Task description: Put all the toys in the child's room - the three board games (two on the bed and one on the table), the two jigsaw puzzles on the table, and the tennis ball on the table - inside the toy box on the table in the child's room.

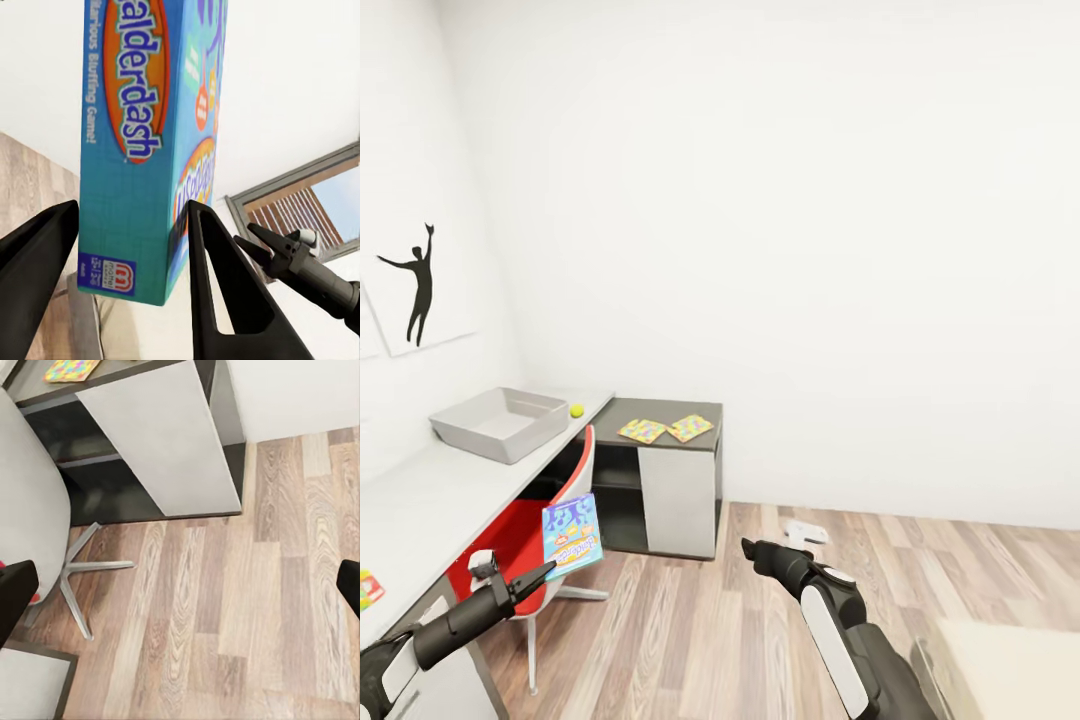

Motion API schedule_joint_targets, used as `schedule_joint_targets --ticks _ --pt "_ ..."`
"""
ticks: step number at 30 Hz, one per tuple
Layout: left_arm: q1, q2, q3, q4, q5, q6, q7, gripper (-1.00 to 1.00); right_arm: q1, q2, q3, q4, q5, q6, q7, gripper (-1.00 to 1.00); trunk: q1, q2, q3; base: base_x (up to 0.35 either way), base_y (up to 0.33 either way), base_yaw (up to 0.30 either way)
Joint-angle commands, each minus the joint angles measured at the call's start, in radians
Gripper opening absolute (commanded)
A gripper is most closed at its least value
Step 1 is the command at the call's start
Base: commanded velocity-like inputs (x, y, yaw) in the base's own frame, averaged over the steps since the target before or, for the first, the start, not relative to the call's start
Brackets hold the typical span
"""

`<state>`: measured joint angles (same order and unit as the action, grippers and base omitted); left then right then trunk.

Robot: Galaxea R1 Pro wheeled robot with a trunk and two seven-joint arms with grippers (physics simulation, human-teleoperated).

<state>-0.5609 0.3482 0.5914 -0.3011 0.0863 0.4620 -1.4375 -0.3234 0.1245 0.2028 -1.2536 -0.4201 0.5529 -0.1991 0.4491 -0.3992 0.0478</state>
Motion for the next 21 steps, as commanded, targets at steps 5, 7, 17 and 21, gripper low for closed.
schedule_joint_targets --ticks 5,7,17,21 --pt "-0.001 0.0 0.002 0.0 0.003 0.01 -0.003 -1.0 0.0 0.0 0.001 -0.001 -0.011 0.002 -0.01 1.0 0.001 -0.001 -0.004 0.304 -0.011 0.267" --pt "-0.001 -0.001 0.002 0.0 0.003 0.01 -0.003 -1.0 0.0 0.0 0.001 0.001 -0.011 0.002 -0.01 1.0 0.001 -0.001 -0.006 0.304 -0.087 0.267" --pt "-0.001 -0.001 0.002 0.0 0.003 0.01 -0.003 -1.0 0.001 -0.002 0.038 0.0 -0.01 -0.005 -0.008 1.0 0.001 -0.001 -0.009 0.296 -0.144 0.135" --pt "-0.001 -0.001 0.002 0.0 0.003 0.01 -0.003 -1.0 0.001 -0.002 0.045 0.0 -0.009 -0.007 -0.008 1.0 0.001 -0.001 -0.009 0.29 -0.157 0.001"
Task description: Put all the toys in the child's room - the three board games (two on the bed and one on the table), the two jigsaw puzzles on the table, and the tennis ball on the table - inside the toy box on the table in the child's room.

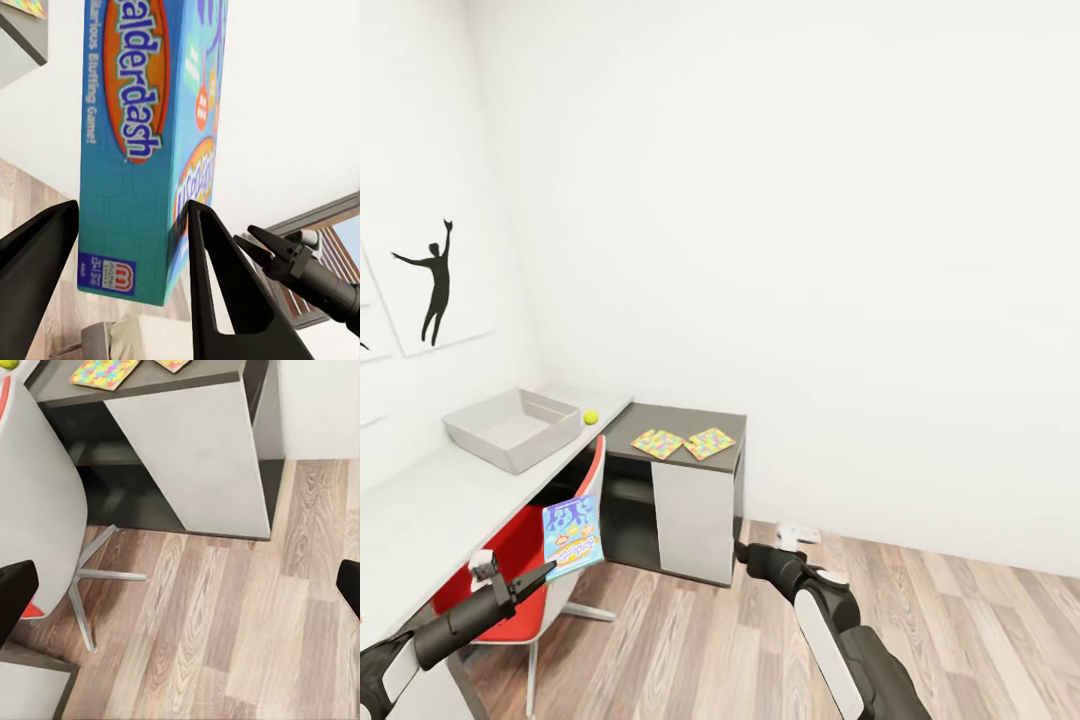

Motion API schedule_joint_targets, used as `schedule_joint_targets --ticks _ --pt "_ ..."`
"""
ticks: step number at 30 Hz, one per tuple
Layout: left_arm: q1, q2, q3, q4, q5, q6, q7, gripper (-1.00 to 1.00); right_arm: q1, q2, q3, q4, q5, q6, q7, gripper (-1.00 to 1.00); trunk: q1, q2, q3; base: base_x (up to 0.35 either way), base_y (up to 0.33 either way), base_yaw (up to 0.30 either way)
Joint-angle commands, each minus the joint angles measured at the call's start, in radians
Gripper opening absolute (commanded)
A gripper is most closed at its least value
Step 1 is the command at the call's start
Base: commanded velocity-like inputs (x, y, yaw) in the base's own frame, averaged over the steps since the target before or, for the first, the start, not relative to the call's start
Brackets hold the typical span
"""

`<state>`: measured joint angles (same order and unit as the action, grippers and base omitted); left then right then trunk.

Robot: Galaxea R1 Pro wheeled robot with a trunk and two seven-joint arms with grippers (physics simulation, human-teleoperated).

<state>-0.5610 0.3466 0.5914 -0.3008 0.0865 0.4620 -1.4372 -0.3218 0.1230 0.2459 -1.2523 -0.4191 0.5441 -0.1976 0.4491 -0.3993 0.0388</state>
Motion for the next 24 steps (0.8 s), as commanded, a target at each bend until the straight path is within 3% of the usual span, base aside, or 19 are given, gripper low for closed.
schedule_joint_targets --ticks 1,6,15,24 --pt "0.0 0.0 0.002 0.0 0.002 0.01 -0.003 -1.0 0.0 0.0 0.002 -0.001 -0.01 0.002 -0.009 1.0 0.001 -0.001 0.0 0.28 -0.157 0.0" --pt "0.0 0.0 0.002 0.0 0.002 0.01 -0.003 -1.0 0.0 0.0 0.008 -0.001 -0.01 0.002 -0.009 1.0 0.001 -0.001 0.0 0.256 -0.143 0.038" --pt "0.0 0.0 0.002 0.0 0.002 0.01 -0.003 -1.0 0.0 0.0 0.013 0.001 -0.01 0.002 -0.009 1.0 0.001 -0.001 0.0 0.207 -0.022 0.244" --pt "0.0 0.0 0.002 0.0 0.002 0.01 -0.003 -1.0 0.0 0.0 0.013 0.001 -0.009 0.002 -0.009 1.0 0.001 -0.001 0.0 0.189 0.0 0.023"
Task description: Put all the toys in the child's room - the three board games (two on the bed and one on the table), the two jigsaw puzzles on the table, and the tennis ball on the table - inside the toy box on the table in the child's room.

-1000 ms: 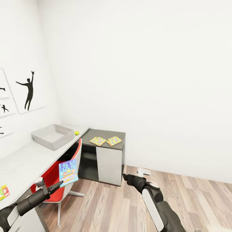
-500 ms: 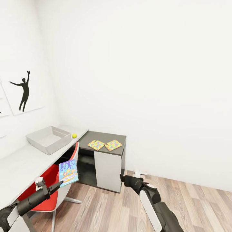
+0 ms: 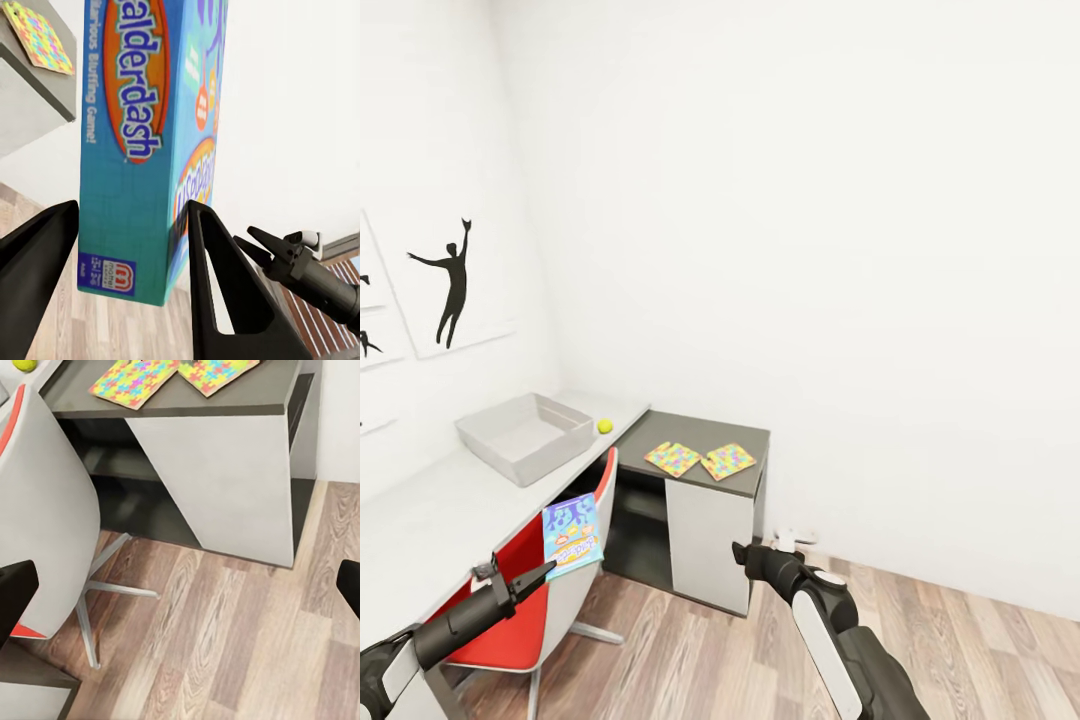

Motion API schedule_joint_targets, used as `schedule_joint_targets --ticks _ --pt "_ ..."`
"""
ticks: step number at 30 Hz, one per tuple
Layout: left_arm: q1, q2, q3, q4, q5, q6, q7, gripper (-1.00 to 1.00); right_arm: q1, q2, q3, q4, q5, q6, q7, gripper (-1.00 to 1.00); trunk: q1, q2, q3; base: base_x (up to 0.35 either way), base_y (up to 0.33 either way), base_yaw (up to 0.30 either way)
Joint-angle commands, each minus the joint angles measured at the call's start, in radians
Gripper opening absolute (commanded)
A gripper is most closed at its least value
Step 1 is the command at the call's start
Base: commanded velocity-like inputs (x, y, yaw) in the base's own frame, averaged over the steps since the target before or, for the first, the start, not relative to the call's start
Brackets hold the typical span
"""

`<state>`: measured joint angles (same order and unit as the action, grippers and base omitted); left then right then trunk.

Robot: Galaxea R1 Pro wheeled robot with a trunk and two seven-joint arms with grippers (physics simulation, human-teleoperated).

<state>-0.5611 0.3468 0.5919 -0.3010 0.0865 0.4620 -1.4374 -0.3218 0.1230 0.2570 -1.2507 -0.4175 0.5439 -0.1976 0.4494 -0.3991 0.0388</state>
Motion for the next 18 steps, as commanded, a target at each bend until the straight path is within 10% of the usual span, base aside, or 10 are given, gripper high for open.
schedule_joint_targets --ticks 1,18 --pt "0.0 0.0 0.002 0.0 0.003 0.01 -0.004 -1.0 0.0 0.0 0.003 -0.001 -0.011 0.002 -0.01 1.0 0.001 -0.001 0.0 0.094 0.0 0.0" --pt "0.0 0.003 0.011 0.0 0.004 0.013 -0.005 -1.0 0.0 0.0 0.012 -0.001 -0.011 -0.019 -0.01 1.0 0.001 -0.001 0.0 0.01 0.0 0.203"
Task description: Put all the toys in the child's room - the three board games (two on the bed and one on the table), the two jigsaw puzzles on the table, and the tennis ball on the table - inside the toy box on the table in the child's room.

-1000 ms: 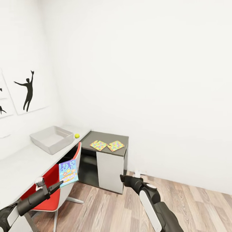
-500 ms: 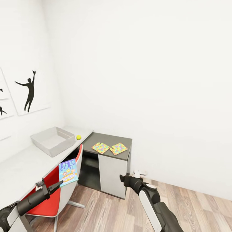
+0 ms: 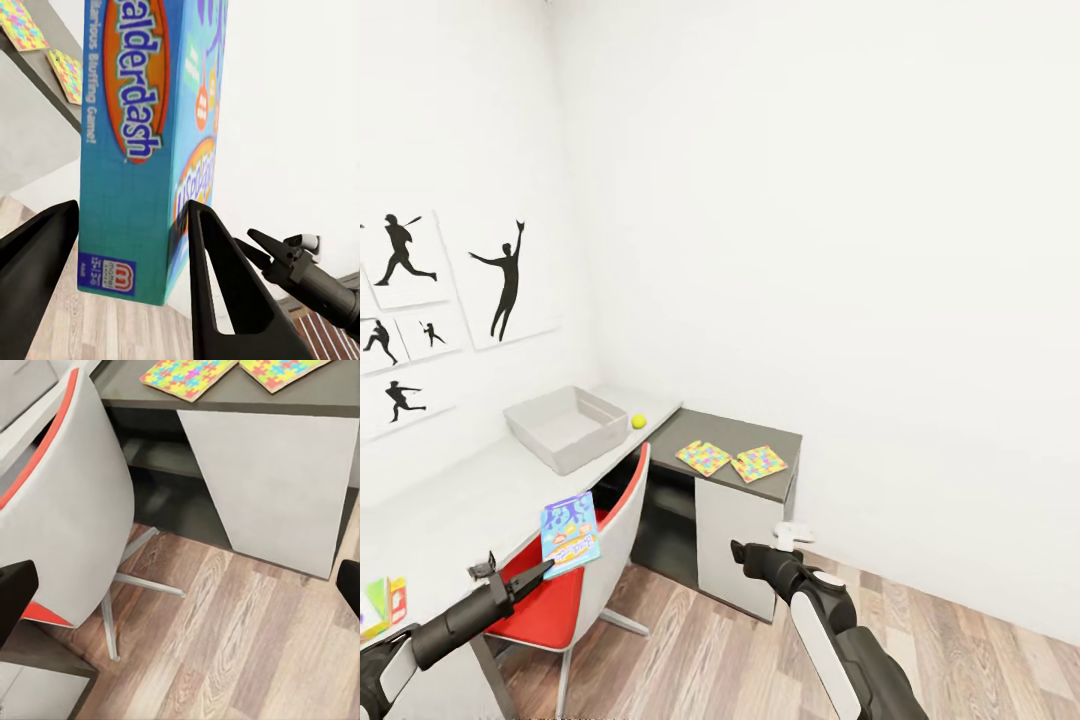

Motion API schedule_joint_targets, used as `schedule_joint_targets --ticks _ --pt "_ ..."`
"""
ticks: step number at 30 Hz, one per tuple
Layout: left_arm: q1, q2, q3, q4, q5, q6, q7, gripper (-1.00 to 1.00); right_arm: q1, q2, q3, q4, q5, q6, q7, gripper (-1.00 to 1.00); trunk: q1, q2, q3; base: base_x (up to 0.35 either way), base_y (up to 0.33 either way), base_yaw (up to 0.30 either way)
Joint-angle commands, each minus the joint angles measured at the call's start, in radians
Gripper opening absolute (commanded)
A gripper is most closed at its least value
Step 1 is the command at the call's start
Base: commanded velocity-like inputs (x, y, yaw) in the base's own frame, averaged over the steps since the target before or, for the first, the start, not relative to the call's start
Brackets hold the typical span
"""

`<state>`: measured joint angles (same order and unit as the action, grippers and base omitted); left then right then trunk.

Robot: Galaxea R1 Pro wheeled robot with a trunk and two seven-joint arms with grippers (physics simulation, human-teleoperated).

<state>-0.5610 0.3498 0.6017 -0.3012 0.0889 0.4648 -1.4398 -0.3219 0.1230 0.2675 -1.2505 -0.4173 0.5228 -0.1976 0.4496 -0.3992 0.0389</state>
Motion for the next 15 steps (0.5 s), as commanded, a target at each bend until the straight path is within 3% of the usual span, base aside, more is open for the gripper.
schedule_joint_targets --ticks 1,15 --pt "0.0 0.0 0.001 0.001 0.002 0.011 -0.002 -1.0 0.0 0.0 0.002 -0.001 -0.011 0.002 -0.01 1.0 0.0 -0.001 0.0 0.0 0.0 0.107" --pt "0.0 0.0 -0.007 0.001 0.002 0.011 0.001 -1.0 0.0 0.0 0.002 -0.001 -0.012 0.002 -0.01 1.0 0.0 -0.001 0.0 0.0 0.0 0.019"
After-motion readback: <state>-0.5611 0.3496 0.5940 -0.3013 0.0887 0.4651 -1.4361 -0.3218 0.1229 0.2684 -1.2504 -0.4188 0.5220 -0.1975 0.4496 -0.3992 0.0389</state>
